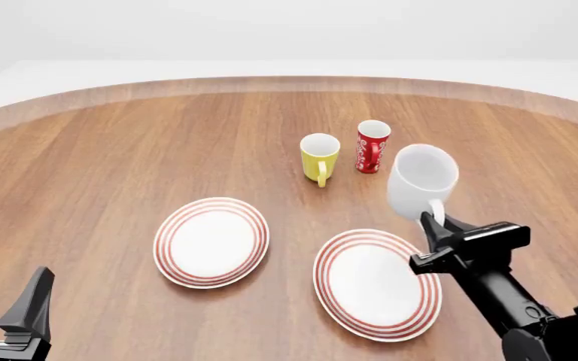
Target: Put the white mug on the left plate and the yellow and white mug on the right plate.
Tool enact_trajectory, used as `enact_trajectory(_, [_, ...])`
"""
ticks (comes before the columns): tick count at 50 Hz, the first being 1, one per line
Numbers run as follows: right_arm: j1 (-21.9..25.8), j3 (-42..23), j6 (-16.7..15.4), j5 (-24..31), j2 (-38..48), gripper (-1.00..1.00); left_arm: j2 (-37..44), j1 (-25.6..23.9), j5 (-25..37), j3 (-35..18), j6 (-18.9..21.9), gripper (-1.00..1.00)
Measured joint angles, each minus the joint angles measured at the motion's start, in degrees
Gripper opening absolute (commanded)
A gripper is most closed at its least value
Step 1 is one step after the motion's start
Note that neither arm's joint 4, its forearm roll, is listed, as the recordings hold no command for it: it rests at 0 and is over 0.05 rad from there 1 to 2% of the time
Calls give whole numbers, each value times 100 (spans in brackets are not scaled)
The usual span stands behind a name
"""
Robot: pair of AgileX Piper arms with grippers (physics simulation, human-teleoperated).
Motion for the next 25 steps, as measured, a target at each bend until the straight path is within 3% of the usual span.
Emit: enact_trajectory(25, [923,-212,-98,834,-829,-100,0,0,0,0,0,100])
